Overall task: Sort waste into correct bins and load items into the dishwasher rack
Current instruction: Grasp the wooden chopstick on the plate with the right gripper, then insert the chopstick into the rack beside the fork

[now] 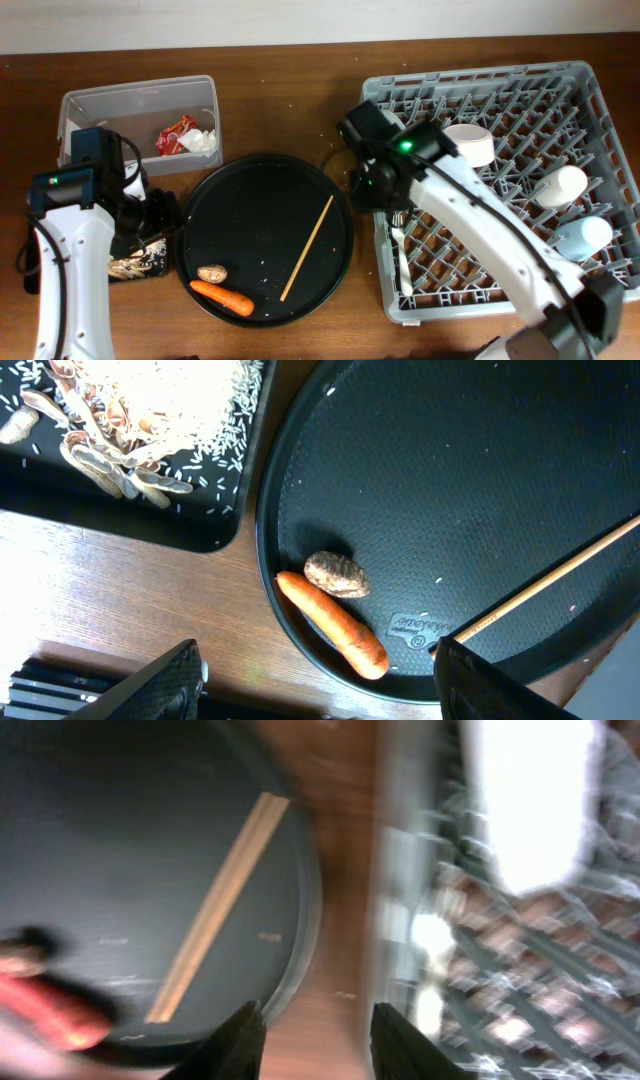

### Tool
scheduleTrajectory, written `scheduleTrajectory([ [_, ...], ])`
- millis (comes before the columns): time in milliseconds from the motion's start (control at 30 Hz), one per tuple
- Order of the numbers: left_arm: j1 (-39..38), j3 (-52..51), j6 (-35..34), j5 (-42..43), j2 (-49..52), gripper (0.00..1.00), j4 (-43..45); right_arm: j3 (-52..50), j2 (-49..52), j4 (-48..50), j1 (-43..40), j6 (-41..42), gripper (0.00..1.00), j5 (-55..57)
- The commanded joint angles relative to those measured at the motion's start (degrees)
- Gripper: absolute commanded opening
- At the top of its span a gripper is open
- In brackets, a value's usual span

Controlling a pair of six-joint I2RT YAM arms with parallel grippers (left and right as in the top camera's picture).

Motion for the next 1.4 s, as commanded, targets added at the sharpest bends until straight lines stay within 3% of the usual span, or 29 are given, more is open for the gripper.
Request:
scheduleTrajectory([
  [0, -0.07, 0.46, 0.74, 0.02, -0.81, 0.74, -0.04, 0.81, 1.29, 4.11, 5.11, 2.05, 0.41, -7.56],
  [200, -0.07, 0.46, 0.74, 0.04, -0.81, 0.74, -0.17, 0.76, 16.68, 6.69, 13.16, 18.86, 0.42, -7.32],
  [300, -0.09, 0.46, 0.74, 0.04, -0.81, 0.74, -0.2, 0.76, 22.43, 7.08, 14.12, 23.5, 0.42, -7.5],
  [733, -0.09, 0.46, 0.74, 0.04, -0.81, 0.74, -0.07, -7.28, 26.97, 17.03, 14.16, 24.83, 0.41, -7.15],
  [933, -0.07, 0.46, 0.74, 0.04, -0.81, 0.74, -0.07, -7.67, 26.93, 16.7, 13.73, 23.89, 0.16, -6.95],
  [1367, -0.07, 0.46, 0.74, 0.02, -0.81, 0.74, -0.02, -1.66, 26.51, 11.52, 8.17, 16.52, 0.07, -6.93],
])
